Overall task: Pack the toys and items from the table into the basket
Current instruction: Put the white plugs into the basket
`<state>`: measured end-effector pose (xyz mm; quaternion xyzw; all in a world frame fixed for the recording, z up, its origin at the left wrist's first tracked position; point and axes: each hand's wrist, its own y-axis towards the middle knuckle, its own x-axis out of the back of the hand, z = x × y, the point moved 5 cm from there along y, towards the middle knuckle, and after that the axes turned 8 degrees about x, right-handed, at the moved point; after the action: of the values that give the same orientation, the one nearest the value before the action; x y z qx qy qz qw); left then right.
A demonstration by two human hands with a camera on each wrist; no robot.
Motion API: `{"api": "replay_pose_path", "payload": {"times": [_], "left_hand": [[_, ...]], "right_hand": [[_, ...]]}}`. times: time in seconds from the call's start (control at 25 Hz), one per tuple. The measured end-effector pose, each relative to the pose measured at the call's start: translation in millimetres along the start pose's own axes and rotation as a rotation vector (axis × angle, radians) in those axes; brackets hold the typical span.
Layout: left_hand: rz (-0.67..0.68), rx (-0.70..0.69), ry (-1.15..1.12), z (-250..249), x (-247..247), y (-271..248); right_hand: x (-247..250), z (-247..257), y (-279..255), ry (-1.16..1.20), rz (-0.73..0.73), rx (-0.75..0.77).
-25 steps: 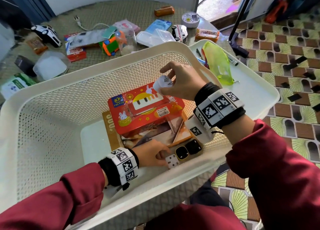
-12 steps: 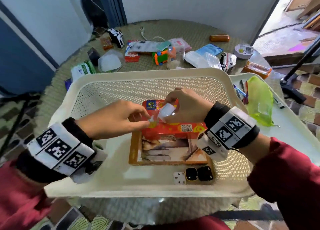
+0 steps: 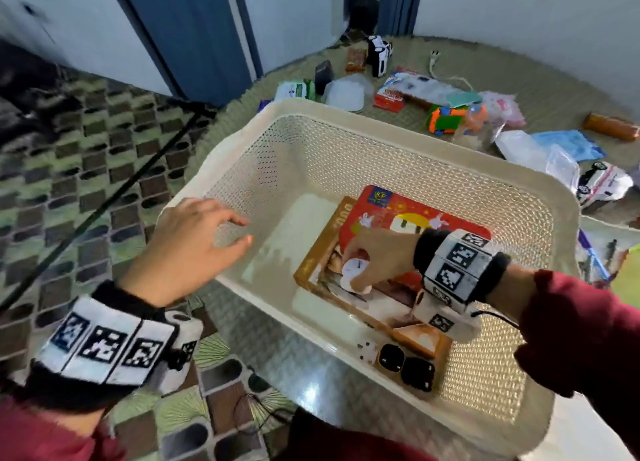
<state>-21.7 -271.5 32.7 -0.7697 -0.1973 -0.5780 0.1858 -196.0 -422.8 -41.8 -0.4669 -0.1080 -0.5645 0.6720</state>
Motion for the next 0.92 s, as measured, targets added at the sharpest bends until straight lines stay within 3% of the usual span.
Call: {"api": "replay_pose_path", "payload": {"times": [0.16, 0.4, 0.6, 0.92], "left_hand": [[-0.099, 0.240, -0.049, 11.8, -26.5, -16.8], [-0.249, 0.394, -0.221, 13.3, -32.1, -32.5], [-0.322, 0.453, -0.427, 12.4, -37.0, -39.5], [-0.371, 0.445, -0.442, 16.2, -41.4, -40.1]], "right_hand": [[-25.4, 2.6, 12.9, -0.100, 0.183, 0.075], [-61.8, 2.6, 30.6, -0.264, 0.433, 0.162], [-71.7, -4.9, 29.7, -0.341, 0.469, 0.184], [-76.2, -13.7, 30.2, -0.362, 0.479, 0.178]]}}
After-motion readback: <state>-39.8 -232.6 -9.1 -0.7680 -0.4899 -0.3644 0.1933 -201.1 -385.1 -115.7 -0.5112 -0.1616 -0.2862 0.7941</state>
